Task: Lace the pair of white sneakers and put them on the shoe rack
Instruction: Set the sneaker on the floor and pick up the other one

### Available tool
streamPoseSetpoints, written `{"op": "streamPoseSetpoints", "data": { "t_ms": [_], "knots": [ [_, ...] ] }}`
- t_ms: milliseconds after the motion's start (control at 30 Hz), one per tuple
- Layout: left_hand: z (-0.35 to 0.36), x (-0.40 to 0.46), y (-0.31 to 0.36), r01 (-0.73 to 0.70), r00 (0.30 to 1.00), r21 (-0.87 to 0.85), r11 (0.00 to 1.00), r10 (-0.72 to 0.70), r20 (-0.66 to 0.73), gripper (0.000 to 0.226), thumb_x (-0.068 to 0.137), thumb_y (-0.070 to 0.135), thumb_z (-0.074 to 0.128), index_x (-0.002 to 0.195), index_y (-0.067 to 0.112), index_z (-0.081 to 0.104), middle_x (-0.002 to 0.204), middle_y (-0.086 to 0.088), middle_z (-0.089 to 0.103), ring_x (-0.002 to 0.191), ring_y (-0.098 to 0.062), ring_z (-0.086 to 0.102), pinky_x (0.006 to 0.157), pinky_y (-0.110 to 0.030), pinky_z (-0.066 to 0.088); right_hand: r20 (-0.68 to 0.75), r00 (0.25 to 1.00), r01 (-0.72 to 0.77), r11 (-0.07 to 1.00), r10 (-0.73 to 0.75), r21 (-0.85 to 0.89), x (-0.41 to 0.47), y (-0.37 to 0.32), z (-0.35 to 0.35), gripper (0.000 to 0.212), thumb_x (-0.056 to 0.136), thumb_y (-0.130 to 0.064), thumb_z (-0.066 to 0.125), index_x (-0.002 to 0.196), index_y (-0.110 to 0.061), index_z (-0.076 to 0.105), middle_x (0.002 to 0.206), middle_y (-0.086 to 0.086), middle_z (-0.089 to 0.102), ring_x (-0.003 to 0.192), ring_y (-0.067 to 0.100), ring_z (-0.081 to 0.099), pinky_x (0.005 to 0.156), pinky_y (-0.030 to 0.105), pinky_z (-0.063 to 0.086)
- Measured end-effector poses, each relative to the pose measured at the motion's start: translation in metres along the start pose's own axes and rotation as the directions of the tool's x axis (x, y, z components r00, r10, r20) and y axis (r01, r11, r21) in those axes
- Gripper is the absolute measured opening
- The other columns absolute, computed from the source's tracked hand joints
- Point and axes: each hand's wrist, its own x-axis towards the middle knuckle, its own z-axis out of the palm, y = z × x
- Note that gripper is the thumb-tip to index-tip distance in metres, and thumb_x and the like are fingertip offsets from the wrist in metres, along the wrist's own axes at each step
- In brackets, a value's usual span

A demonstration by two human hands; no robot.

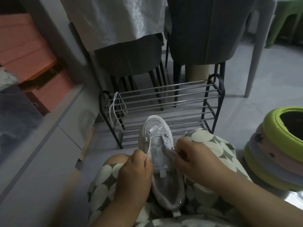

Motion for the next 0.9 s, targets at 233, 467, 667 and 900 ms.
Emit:
{"op": "streamPoseSetpoints", "data": {
  "t_ms": [233,467,667,900],
  "knots": [
    [0.000,0.003,-0.014,0.111,0.992,-0.125,0.986,-0.103,0.070,0.031,0.086,0.019,0.061,0.062,0.022,0.042,0.051,0.006,0.045,0.050,-0.013,0.043,0.050,-0.033,0.038,0.098,0.993,-0.071,0.997,0.072,-0.010,0.009,0.003,-0.004,0.019,0.081,-0.035,0.062,0.075,-0.022,0.050,0.067,-0.007,0.053,0.062,-0.003,0.047,0.062,0.006,0.036],
    [0.001,0.025,-0.018,0.106,0.986,-0.190,0.976,-0.078,0.149,0.032,0.088,0.032,0.058,0.062,0.017,0.047,0.048,0.002,0.048,0.050,-0.015,0.049,0.052,-0.035,0.042,0.117,0.985,-0.138,0.985,0.126,0.100,0.039,0.012,-0.007,0.031,0.078,-0.050,0.063,0.068,-0.022,0.053,0.063,-0.004,0.062,0.059,0.006,0.056,0.057,0.029,0.045],
    [0.009,0.073,-0.044,0.314,0.948,-0.291,0.904,-0.281,0.150,0.033,0.091,0.039,0.050,0.068,0.017,0.055,0.060,0.000,0.064,0.057,-0.020,0.063,0.061,-0.044,0.055,0.044,0.990,-0.140,0.969,0.134,0.203,0.081,0.002,-0.005,0.042,0.082,-0.057,0.058,0.073,-0.016,0.056,0.069,0.003,0.066,0.065,0.019,0.062,0.063,0.040,0.053],
    [0.035,0.159,-0.121,0.553,0.829,-0.319,0.769,-0.545,0.124,0.016,0.094,0.023,0.049,0.080,0.021,0.057,0.080,-0.003,0.066,0.077,-0.025,0.064,0.074,-0.047,0.058,0.025,0.994,-0.111,0.963,0.108,0.244,0.125,-0.009,0.007,0.042,0.084,-0.055,0.056,0.072,-0.015,0.055,0.067,0.005,0.065,0.064,0.022,0.062,0.061,0.042,0.053]
  ]
}}
